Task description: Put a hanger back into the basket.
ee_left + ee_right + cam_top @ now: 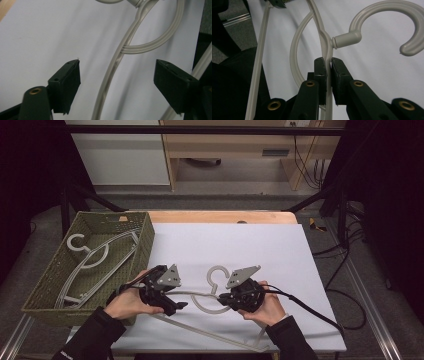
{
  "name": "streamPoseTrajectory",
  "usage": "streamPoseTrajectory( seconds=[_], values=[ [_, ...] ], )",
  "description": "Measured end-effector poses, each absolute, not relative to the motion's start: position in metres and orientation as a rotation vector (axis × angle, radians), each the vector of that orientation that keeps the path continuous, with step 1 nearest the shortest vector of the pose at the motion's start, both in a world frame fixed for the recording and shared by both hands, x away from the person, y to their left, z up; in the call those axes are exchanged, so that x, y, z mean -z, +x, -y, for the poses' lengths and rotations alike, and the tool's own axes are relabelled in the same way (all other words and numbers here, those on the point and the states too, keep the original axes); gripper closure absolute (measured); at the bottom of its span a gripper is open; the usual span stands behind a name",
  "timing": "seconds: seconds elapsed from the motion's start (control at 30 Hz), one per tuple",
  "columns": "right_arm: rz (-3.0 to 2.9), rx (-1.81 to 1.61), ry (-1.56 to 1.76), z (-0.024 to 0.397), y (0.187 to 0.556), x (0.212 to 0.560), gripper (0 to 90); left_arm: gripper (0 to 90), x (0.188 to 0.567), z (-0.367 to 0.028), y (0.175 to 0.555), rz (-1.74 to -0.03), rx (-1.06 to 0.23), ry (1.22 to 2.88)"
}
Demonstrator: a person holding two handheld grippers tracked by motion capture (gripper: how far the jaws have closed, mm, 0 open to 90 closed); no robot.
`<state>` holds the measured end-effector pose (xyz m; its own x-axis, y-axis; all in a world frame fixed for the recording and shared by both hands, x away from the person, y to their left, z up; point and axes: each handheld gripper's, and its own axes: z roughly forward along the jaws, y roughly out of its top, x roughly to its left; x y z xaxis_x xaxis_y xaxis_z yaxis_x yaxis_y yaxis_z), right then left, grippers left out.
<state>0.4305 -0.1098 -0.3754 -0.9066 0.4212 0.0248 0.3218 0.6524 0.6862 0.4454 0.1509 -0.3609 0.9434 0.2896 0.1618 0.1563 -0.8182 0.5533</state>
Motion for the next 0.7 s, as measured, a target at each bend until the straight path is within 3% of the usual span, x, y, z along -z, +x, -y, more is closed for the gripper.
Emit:
streamPoseTrajectory(
  seconds=[0.7],
  values=[
    [-2.770, -1.101, 0.579, 0.105, 0.426, 0.376, 83.7, 76.6, 0.383, -0.135, 0.448, -0.155, -0.315, 2.695]
  ],
)
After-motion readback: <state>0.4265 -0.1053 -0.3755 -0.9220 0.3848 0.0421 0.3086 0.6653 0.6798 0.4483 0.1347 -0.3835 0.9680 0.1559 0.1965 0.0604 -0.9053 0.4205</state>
